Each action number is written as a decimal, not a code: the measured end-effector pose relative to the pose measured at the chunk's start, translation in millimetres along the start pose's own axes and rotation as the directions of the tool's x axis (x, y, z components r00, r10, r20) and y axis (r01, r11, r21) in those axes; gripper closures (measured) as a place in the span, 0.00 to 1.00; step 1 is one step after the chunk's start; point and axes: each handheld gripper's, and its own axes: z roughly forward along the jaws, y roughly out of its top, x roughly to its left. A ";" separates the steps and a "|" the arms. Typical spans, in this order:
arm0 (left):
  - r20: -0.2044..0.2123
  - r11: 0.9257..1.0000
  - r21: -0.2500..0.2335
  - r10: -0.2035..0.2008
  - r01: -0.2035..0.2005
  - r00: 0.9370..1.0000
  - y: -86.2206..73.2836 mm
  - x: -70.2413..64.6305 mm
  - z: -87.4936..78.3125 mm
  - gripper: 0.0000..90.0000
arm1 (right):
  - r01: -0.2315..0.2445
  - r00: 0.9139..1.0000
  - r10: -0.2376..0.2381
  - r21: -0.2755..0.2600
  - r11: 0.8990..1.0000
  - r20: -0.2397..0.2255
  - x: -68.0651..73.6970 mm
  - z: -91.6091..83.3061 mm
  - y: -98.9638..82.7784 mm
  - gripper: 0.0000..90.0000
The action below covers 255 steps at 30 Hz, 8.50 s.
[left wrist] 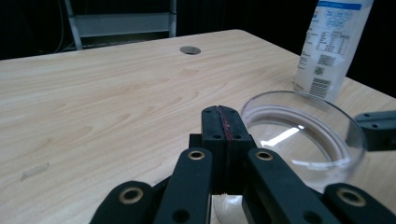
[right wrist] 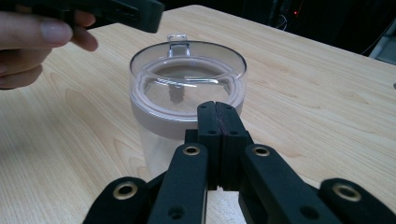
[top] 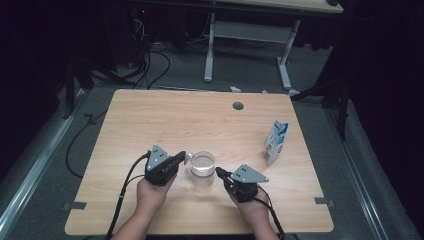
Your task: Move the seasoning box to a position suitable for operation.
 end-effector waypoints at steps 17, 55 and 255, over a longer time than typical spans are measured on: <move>-0.006 1.000 0.004 0.026 -0.026 1.000 -2.7 -2.6 13.6 1.00 | -0.007 1.000 0.007 0.009 1.000 0.001 -1.6 0.5 -1.2 1.00; -0.006 1.000 -0.008 0.009 -0.009 1.000 -4.3 -0.1 17.7 1.00 | -0.001 1.000 0.001 0.000 1.000 0.000 1.0 3.2 0.6 1.00; -0.115 0.998 0.055 -0.002 0.008 0.993 -12.0 95.2 -101.3 0.58 | -0.214 0.841 0.160 0.047 0.976 0.518 -136.4 -40.0 -24.2 0.95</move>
